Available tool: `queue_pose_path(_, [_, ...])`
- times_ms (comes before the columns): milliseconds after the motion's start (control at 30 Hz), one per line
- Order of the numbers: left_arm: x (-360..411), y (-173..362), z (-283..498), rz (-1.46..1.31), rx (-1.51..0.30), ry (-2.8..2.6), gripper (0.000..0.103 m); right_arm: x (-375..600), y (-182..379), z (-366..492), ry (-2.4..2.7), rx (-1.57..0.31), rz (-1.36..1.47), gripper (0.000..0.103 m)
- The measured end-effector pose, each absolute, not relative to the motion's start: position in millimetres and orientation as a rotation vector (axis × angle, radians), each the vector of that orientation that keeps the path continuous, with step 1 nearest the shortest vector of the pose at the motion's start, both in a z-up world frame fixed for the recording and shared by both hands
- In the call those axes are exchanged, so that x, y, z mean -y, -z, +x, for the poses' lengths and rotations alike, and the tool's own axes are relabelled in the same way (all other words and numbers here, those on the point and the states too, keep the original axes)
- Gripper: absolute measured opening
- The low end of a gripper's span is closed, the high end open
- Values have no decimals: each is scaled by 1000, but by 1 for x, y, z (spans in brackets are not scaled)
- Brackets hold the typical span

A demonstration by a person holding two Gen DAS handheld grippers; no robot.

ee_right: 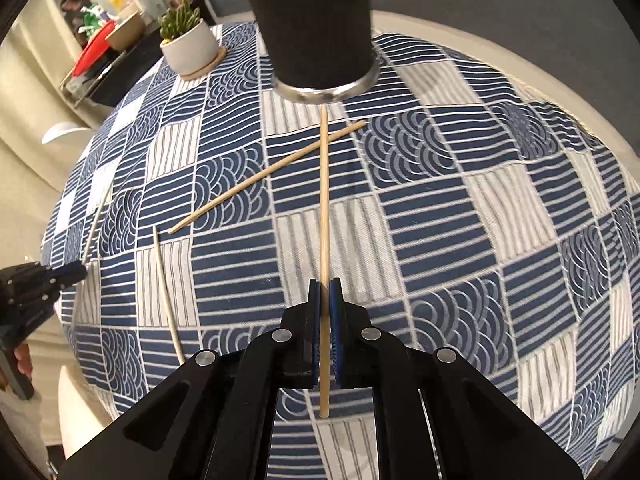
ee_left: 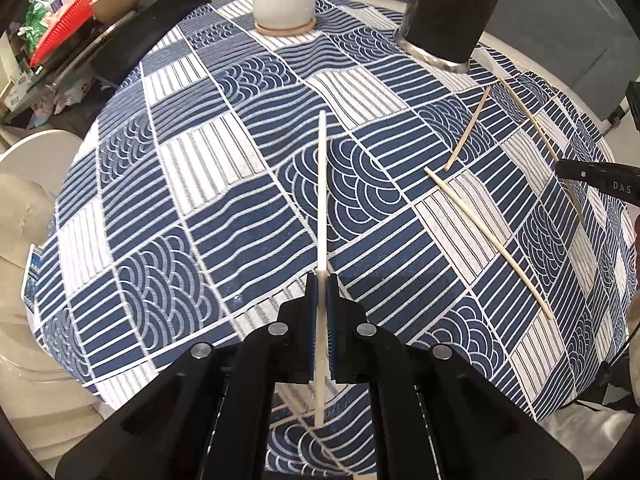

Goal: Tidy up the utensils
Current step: 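Lift the held sticks with both grippers and carry them over the black cup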

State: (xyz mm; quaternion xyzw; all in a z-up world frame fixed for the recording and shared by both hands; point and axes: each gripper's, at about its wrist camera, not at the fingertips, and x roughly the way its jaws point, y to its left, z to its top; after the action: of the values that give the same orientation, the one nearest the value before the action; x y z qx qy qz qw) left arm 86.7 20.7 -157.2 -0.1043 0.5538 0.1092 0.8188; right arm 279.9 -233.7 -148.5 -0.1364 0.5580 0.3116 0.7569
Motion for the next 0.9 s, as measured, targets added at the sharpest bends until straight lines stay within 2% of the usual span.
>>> queue_pose_path(433, [-23, 112, 103, -188, -1121, -234, 5, 267, 105, 279, -666, -1131, -214, 5])
queue_pose_path(900, [-49, 38, 171, -127, -1011, -135, 5, 254, 34, 293, -685, -946, -155, 5])
